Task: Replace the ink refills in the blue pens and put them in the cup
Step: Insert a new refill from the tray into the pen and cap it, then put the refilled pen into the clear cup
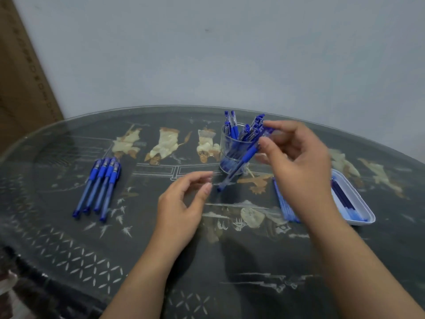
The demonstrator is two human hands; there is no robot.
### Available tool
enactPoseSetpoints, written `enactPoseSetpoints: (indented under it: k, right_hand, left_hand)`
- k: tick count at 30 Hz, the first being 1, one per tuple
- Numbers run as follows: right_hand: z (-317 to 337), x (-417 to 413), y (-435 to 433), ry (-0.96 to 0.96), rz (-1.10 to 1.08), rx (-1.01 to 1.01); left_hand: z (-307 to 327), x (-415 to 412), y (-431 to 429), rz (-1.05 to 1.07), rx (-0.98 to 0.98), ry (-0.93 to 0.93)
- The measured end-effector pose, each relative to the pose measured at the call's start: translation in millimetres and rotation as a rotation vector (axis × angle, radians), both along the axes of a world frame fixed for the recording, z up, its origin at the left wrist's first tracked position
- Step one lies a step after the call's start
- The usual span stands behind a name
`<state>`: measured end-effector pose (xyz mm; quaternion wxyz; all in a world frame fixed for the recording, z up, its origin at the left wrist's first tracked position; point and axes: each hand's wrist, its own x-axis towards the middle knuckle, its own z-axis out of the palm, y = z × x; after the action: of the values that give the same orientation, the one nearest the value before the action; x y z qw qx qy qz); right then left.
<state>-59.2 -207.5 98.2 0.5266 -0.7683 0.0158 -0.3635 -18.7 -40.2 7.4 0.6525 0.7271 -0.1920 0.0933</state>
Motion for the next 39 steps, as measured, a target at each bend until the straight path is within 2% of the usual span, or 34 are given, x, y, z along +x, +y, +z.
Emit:
enactPoseSetpoints:
  k: [2,5,8,10,20,25,29,32,35,37,39]
  right_hand:
    - [25.0,12.2,-11.0,-0.07,-0.067,-0.057]
    - [54.2,32.4,-17.0,-0.14,-0.132,-0.178]
    - [65.7,50.6,-16.0,-0.174,-0.177,-0.251]
    - [63.8,60.0,-13.2,-0.155,-0.19,-0.29]
    - [30.6,87.2,-8.6,0.187,-0.174,-0.477]
    - [21.6,96.7,-12.2,0.33,-0.183,-0.732]
    - [18.9,100.6,-8.2,0.391,-0.18,-0.788]
    - [15.3,101.7,-4.6,0.302,-0.288,-0.901]
    - [9.4,89.7,17.8,-0.052,-0.404,-0.916]
    - [0.5,77.7,51.6,-0.205,-0.388,-0.856]
    - [-16.2,70.5,94.8,-0.18,-0.269,-0.764]
  left_hand:
    - [-2.3,10.1,21.8,0.145,0.156,-0.065]
    - [-12.7,20.4,45.7,0.283,0.501,-0.081]
    - [-18.7,22.0,49.5,0.314,0.805,-0.022]
    - [-20.1,20.5,47.9,0.293,0.894,-0.022]
    - [-20.7,18.8,46.9,0.293,0.881,-0.037]
    - [-17.4,17.0,45.2,0.258,0.834,-0.044]
    - [-10.7,18.9,59.5,0.29,0.774,-0.095]
    - [-6.5,22.7,81.9,0.401,0.698,-0.122]
    - [-8.5,26.6,113.3,0.541,0.676,-0.067]
    - [-9.8,28.0,134.9,0.62,0.677,-0.008]
    - [-10.1,27.8,152.3,0.681,0.656,0.054]
